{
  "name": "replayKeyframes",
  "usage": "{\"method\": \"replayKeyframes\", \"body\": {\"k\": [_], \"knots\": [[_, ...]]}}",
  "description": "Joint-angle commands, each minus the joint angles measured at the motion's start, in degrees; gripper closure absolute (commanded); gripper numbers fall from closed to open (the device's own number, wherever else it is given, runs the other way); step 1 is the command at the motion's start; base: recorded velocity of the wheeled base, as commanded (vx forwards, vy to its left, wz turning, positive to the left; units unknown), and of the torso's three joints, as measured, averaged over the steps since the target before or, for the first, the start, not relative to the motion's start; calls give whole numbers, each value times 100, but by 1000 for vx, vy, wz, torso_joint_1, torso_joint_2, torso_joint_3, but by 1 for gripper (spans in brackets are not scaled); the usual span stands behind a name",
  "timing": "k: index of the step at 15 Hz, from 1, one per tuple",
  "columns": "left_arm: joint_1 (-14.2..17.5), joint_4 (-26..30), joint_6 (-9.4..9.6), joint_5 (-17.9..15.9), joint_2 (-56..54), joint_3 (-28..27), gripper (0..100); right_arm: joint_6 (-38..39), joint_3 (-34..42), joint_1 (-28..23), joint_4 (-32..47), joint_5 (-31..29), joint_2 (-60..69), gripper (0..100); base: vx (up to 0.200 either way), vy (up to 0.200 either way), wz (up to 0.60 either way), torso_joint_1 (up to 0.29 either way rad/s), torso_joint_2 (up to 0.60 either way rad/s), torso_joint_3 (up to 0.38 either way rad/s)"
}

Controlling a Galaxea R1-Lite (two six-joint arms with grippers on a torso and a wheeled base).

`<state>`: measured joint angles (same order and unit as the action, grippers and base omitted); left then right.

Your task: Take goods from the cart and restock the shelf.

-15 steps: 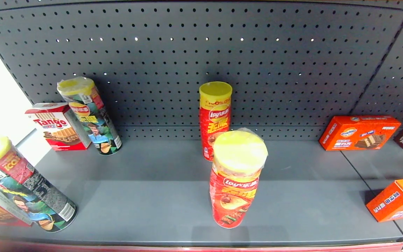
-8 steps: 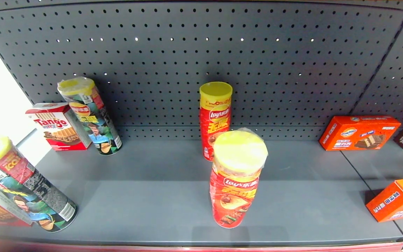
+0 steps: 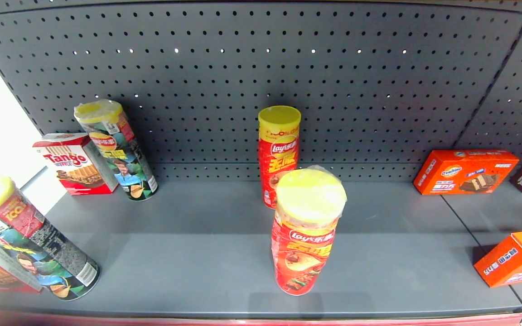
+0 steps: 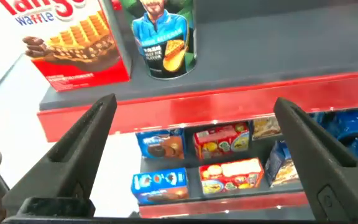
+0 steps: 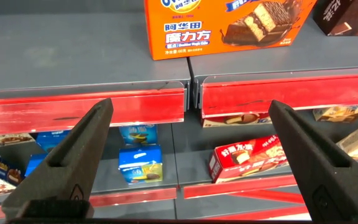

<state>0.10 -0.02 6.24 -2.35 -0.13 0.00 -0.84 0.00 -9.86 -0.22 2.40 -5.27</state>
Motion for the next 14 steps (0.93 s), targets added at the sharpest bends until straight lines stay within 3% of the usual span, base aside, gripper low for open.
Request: {"method": "replayKeyframes", "body": {"k": [1, 3, 8, 9, 10, 11, 12, 14], "knots": [[-1, 11, -9, -20, 13, 0, 0, -4, 0, 2, -4, -3, -9, 0, 0, 0, 0, 0, 0, 0], [-1, 11, -150, -187, 13, 0, 0, -4, 0, 2, 4, -3, -9, 0, 0, 0, 0, 0, 0, 0], [-1, 11, -150, -195, 13, 0, 0, -303, -237, 2, -224, 50, -45, 0, 0, 0, 0, 0, 0, 0], [-1, 11, -150, -213, 13, 0, 0, -267, -1424, 230, -523, 305, -1328, 0, 0, 0, 0, 0, 0, 0], [-10, 11, -150, -231, 13, 0, 0, -276, -1784, 529, -532, 463, -1987, 0, 0, 0, 0, 0, 0, 0], [-10, 11, -141, -231, 13, 0, 0, -276, -1890, 617, -523, 498, -2093, 0, 0, 0, 0, 0, 0, 0], [-10, 11, -141, -239, 13, 0, 0, -478, -2074, 1303, -479, 850, -2523, 0, 0, 0, 0, 0, 0, 0], [-1, 11, -141, -239, 13, 0, 0, -698, -2259, 2102, -532, 911, -3288, 0, 0, 0, 0, 0, 0, 0]]}}
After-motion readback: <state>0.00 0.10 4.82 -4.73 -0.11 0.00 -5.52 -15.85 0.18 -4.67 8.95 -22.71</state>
